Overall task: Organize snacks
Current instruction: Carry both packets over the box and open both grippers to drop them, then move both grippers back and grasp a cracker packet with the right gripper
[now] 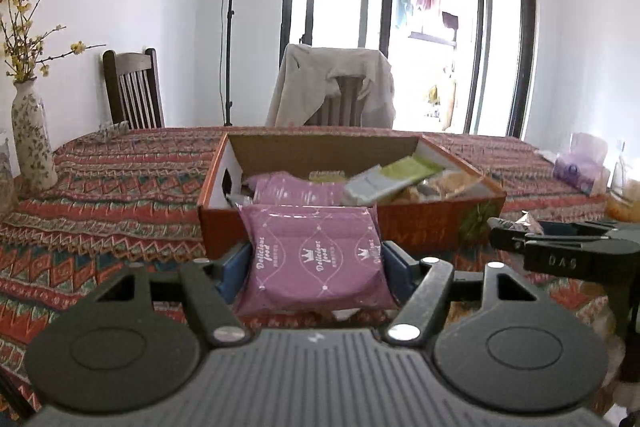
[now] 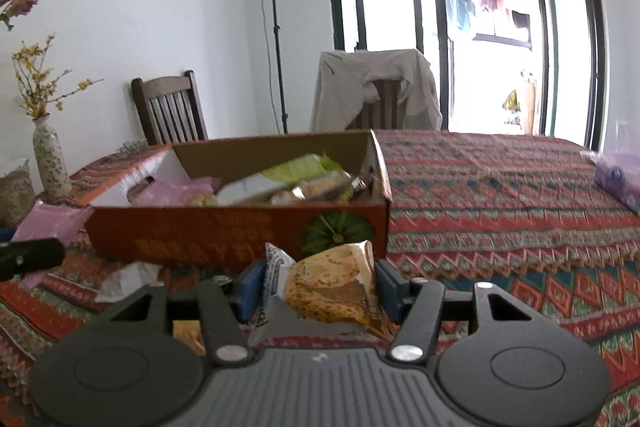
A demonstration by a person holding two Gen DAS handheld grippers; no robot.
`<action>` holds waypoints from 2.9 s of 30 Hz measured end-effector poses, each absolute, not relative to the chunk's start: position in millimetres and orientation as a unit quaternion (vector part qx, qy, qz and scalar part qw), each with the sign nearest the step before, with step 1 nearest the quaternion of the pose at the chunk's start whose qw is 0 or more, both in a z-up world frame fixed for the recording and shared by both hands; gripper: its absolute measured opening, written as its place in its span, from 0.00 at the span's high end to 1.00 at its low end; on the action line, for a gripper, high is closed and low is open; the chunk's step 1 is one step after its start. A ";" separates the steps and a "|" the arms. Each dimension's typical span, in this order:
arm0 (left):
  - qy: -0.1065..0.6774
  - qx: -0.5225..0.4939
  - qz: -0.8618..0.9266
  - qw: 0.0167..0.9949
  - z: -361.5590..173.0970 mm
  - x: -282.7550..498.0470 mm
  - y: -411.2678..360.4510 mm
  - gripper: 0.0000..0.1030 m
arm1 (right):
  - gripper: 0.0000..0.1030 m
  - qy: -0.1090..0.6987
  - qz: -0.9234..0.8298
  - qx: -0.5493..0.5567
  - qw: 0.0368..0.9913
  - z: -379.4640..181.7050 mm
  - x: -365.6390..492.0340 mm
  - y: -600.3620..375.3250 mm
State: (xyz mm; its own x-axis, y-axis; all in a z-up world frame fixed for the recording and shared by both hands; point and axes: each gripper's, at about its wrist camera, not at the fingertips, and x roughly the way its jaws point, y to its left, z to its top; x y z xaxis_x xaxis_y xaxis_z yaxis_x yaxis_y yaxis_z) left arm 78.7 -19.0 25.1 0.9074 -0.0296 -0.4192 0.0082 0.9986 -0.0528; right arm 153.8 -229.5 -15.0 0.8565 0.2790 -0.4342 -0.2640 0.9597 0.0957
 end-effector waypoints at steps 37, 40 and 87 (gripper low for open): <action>0.195 -0.056 0.037 0.979 21.2 250.3 10.0 0.31 | 0.44 0.177 0.132 0.004 0.975 2.4 288.5 -161.7; 0.202 -0.065 0.028 0.977 16.4 250.6 13.9 0.31 | 0.43 0.177 0.133 0.004 0.975 0.4 286.7 -162.2; 0.208 -0.093 0.032 0.973 29.9 137.1 43.5 0.00 | 0.00 0.248 0.158 -0.018 0.956 6.8 197.0 -167.8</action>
